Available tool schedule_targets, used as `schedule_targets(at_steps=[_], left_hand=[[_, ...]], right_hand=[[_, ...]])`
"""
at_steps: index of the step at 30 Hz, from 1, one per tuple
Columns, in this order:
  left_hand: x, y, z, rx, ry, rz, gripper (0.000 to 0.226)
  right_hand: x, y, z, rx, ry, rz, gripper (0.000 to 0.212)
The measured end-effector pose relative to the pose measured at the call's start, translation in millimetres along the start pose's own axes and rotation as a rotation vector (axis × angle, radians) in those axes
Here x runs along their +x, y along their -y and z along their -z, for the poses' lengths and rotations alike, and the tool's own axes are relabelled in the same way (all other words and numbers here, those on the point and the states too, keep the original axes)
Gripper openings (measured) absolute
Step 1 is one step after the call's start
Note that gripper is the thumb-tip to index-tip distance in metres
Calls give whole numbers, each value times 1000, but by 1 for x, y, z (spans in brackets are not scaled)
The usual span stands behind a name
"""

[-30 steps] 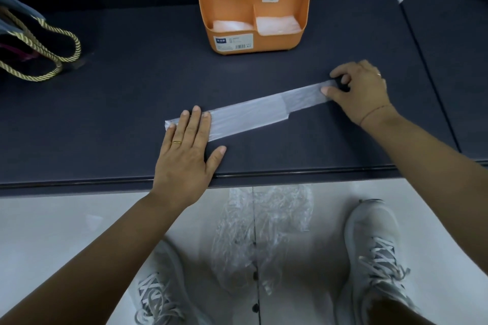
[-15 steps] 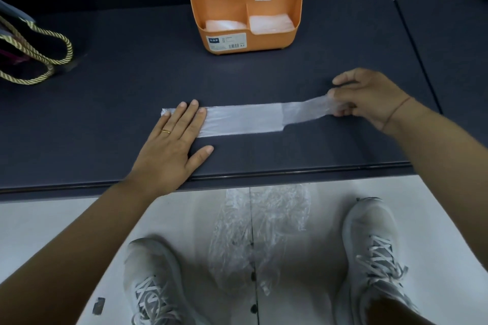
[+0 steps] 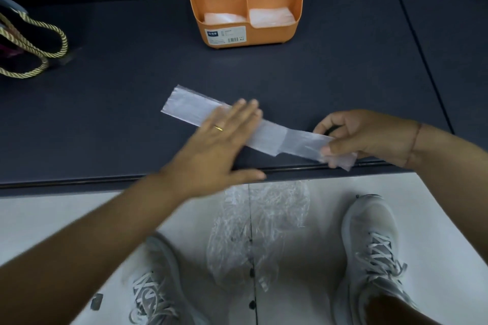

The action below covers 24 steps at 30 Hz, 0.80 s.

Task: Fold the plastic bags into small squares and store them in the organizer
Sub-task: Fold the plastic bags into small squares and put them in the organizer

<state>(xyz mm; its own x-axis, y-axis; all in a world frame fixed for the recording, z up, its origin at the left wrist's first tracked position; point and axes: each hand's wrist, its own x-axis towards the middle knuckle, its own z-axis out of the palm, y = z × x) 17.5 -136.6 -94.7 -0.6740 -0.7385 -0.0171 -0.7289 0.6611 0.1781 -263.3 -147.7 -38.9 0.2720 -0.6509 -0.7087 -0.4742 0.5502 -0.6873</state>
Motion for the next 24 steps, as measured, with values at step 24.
schedule_targets(at_steps=[24], left_hand=[[8,-54,43,-1625,-453,894,47]], right_hand=[[47,27,-59,-202,109,487,49]])
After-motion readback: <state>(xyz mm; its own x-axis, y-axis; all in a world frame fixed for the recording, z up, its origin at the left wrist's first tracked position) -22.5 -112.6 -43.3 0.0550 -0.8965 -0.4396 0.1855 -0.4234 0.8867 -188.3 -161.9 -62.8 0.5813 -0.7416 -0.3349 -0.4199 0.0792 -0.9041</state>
